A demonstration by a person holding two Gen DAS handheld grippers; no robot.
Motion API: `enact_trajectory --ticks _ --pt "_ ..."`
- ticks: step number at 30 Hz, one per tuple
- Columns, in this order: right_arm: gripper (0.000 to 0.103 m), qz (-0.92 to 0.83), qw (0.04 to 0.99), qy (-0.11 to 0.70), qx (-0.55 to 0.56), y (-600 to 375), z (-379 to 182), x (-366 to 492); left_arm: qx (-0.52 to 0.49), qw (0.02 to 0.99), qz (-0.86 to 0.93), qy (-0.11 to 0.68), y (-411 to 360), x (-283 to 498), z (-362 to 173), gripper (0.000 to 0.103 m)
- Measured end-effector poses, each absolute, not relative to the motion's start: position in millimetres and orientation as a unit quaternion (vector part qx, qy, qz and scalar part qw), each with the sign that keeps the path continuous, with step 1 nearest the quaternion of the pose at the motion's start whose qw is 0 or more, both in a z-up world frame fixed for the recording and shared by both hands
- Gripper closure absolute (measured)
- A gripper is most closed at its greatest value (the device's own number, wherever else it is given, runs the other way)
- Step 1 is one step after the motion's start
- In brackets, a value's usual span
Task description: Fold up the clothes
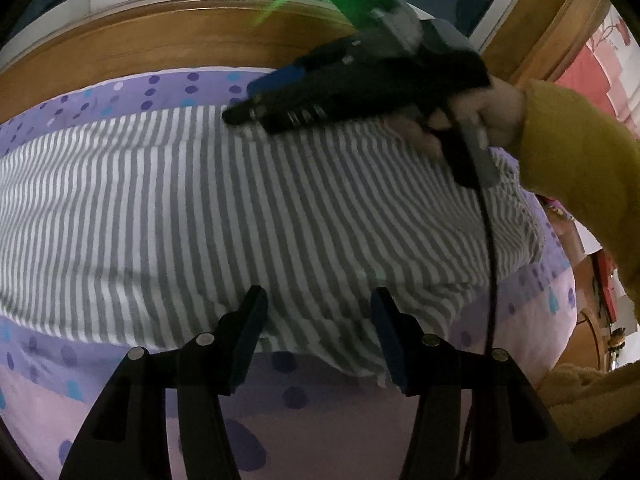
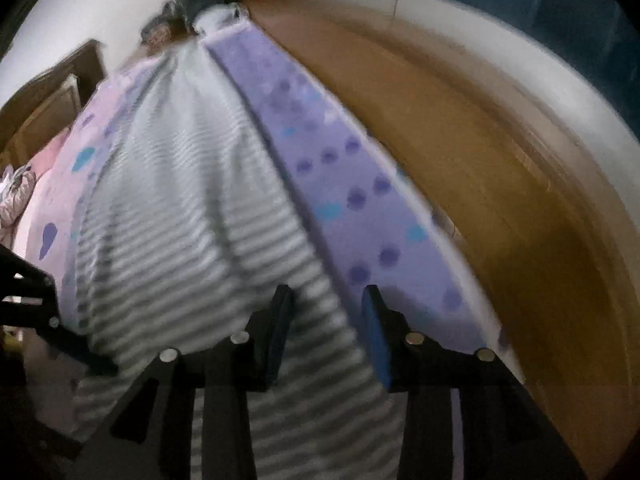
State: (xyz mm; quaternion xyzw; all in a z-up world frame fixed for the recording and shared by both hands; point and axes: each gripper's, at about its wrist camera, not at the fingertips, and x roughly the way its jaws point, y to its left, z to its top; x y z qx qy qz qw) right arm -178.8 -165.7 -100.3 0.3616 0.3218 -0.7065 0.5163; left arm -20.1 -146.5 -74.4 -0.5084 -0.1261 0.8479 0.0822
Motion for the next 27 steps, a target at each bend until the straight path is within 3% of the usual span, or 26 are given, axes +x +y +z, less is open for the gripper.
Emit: enact_trajectory --ticks 3,6,11,14,16,17,18,20,24,27 --pt "0.068 -0.732 0.488 0.32 0.352 -171 -102 -190 -0.508 0.079 0.849 -0.12 -144 -17 -75 0.049" --pt "0.075 -0.759 0.449 0.34 0.328 -174 -102 -187 -0.509 0.078 0.849 -0.118 -143 -18 -75 0.048" --pt "0.076 -0.695 0.573 0.229 0.368 -170 -77 -156 -0.507 0.076 0.849 -0.13 -128 -38 -76 0.048" --pt "0.076 -0.641 0.617 0.223 0.398 -184 -90 -142 -0.507 0.075 0.849 -0.129 -123 -42 -76 0.048" --pt "0.087 -0.641 0.602 0.217 0.424 -188 -106 -156 -0.505 0.072 0.85 -0.129 -118 -45 -76 0.048" --pt "0.102 -0.652 0.596 0.2 0.423 -185 -108 -169 -0.503 0.071 0.852 -0.127 -115 -46 -76 0.048" --pt "0.103 -0.659 0.591 0.182 0.428 -181 -110 -181 -0.502 0.07 0.853 -0.126 -113 -47 -76 0.048" --pt "0.103 -0.663 0.582 0.153 0.445 -175 -111 -198 -0.499 0.069 0.855 -0.118 -107 -49 -76 0.048" --pt "0.1 -0.72 0.522 0.235 0.393 -164 -90 -174 -0.505 0.073 0.853 -0.105 -95 -57 -74 0.048" --pt "0.099 -0.744 0.497 0.207 0.396 -124 -64 -170 -0.493 0.089 0.858 -0.118 -87 -64 -63 0.048"
